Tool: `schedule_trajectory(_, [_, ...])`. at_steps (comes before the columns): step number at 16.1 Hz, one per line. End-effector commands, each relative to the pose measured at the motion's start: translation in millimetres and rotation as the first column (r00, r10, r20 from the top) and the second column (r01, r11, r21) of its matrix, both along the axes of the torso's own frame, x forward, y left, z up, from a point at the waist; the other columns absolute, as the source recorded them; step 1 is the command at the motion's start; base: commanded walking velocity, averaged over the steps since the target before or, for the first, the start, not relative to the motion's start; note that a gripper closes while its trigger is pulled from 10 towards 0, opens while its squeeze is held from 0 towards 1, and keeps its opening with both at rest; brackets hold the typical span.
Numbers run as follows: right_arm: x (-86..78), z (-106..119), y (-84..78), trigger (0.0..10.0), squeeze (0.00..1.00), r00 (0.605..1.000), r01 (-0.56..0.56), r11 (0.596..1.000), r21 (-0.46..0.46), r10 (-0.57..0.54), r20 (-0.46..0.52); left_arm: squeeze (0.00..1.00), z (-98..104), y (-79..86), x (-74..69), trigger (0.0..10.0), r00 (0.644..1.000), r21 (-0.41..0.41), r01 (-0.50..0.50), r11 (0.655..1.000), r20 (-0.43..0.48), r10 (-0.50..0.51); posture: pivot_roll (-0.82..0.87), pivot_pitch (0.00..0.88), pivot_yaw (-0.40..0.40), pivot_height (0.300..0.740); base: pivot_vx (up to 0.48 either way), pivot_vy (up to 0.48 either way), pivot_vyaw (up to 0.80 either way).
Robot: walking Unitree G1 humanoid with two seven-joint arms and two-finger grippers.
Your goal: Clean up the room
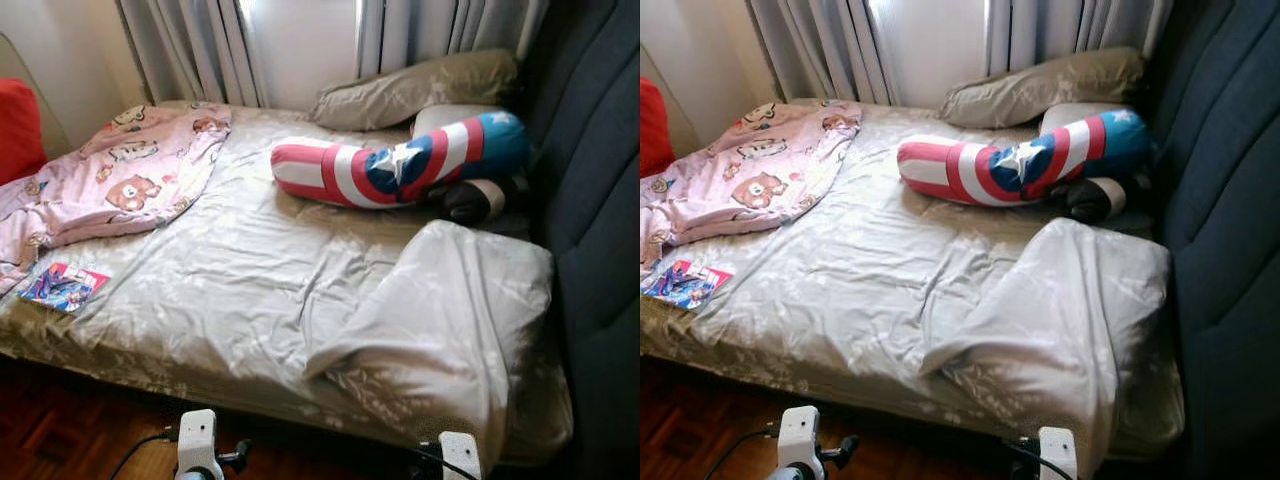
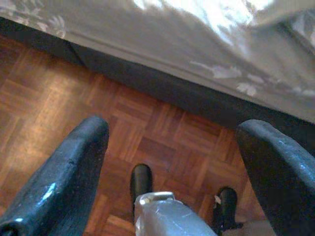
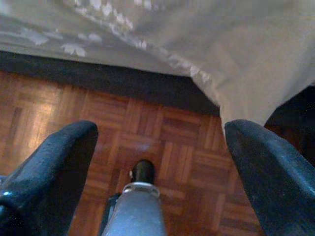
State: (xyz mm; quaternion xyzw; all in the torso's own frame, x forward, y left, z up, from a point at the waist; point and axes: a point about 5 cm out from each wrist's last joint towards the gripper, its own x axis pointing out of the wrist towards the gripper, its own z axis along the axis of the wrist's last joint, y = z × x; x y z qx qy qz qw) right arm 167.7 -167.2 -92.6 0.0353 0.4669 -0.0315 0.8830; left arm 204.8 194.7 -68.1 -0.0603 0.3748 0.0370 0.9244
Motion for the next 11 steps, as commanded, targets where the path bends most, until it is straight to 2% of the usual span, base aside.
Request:
schedule_trajectory(1, [1.1, 0.1, 2.5, 10.0, 0.00, 1.000, -0.009, 1.000, 0.004, 0.009, -0.007, 0.00, 0.4, 5.2, -0.2, 10.0, 1.000, 0.012, -0.011, 1.000, -0.007, 0.011, 0.01, 0.000, 0.000, 0.740, 0.000, 0.000, 0.00])
schedule_trajectory(3, [1.4, 0.1, 2.6, 10.0, 0.00, 1.000, -0.012, 1.000, 0.005, 0.013, -0.010, 0.00, 0.4, 5.4, -0.4, 10.0, 1.000, 0.006, -0.018, 1.000, -0.005, 0.018, 0.01, 0.000, -0.001, 0.740, 0.000, 0.000, -0.66])
schedule_trajectory(7, [1.6, 0.2, 2.3, 10.0, 0.00, 1.000, -0.019, 1.000, 0.005, 0.019, -0.010, 0.00, 0.3, 5.4, -0.1, 10.0, 1.000, 0.018, -0.006, 1.000, -0.011, 0.006, 0.02, 0.000, -0.003, 0.740, 0.326, 0.000, -0.70])
schedule_trajectory(11, [2.8, 1.2, 2.2, 10.0, 0.00, 1.000, -0.012, 1.000, 0.009, 0.012, 0.010, 0.00, 7.7, 4.4, 10.7, 10.0, 0.999, 0.016, 0.001, 1.000, 0.049, -0.002, 0.01, 0.000, -0.003, 0.740, 0.000, 0.000, 0.00])
